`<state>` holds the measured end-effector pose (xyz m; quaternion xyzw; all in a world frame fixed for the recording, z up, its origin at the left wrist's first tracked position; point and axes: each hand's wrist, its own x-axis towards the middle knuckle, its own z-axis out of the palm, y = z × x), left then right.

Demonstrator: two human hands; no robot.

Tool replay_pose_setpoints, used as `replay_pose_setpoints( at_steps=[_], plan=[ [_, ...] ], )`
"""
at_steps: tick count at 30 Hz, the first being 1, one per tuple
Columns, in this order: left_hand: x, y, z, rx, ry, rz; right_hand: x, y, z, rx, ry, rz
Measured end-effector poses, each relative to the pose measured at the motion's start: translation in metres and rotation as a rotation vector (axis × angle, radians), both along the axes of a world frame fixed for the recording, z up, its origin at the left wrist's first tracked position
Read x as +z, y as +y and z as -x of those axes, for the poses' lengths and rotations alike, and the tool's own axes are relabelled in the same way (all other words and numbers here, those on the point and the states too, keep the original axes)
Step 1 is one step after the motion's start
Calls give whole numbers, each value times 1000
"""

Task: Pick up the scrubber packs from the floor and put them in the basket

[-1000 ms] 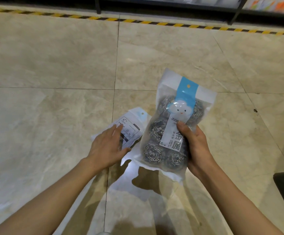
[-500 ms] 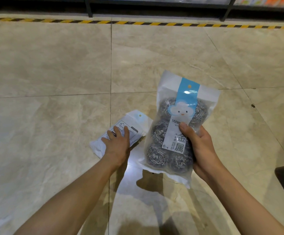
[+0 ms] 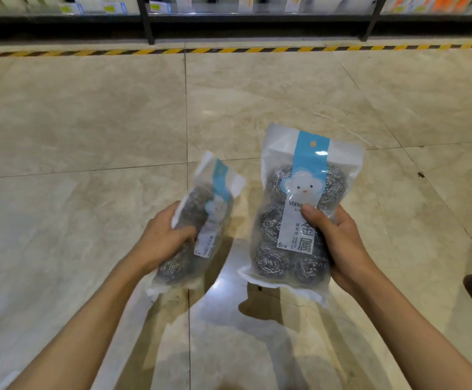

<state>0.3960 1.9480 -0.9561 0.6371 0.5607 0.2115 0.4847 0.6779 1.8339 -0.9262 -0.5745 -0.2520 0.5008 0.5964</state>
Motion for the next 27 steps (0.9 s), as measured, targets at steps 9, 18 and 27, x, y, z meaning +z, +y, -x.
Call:
replay_pose_setpoints(
  at_steps=[9, 18, 27],
  plan=[
    [90, -3, 12, 124, -827, 236, 48, 24, -5, 108, -90, -69],
    [193, -5, 4, 37, -793, 98, 146, 28, -4, 53, -81, -87],
    [423, -29, -9, -49, -727, 148, 379, -8, -20, 51, -92, -50]
  ],
)
